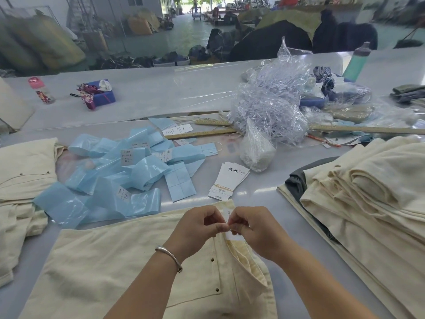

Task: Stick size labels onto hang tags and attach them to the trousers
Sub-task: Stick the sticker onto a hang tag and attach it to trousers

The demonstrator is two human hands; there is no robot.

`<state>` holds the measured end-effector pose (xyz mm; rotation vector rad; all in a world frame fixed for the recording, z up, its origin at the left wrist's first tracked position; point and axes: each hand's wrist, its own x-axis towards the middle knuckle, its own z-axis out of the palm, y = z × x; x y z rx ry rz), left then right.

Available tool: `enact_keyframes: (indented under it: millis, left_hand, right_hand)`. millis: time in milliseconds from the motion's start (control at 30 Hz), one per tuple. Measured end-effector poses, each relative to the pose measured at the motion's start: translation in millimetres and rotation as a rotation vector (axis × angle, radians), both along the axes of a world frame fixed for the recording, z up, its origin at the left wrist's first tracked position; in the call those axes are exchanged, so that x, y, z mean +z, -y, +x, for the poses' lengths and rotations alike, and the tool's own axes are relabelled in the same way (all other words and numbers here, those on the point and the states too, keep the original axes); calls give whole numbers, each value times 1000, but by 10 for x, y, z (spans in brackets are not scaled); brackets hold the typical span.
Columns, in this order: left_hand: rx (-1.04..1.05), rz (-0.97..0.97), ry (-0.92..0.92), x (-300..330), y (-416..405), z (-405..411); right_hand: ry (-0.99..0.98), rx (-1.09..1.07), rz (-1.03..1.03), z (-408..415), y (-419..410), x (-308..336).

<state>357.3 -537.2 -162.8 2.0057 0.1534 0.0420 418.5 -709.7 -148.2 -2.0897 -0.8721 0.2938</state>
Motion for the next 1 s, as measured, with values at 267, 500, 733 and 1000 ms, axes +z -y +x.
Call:
enact_keyframes:
  millis: [267,500,733,1000]
  left_hand:
    - [97,251,7,-162,34,-136]
    - [485,388,-172,-307,-943,-844]
    - [842,649,-606,-469,-1626,-1820]
    - [944,459,-622,-889,-1964,-2331]
  right_hand:
    - [206,-255,-298,-110,7,45]
    - [234,-59,-272,-538,-409,72]
    - [248,239,-671,-612,-1195,-544]
    - [277,112,-890,-203,-1519,-893]
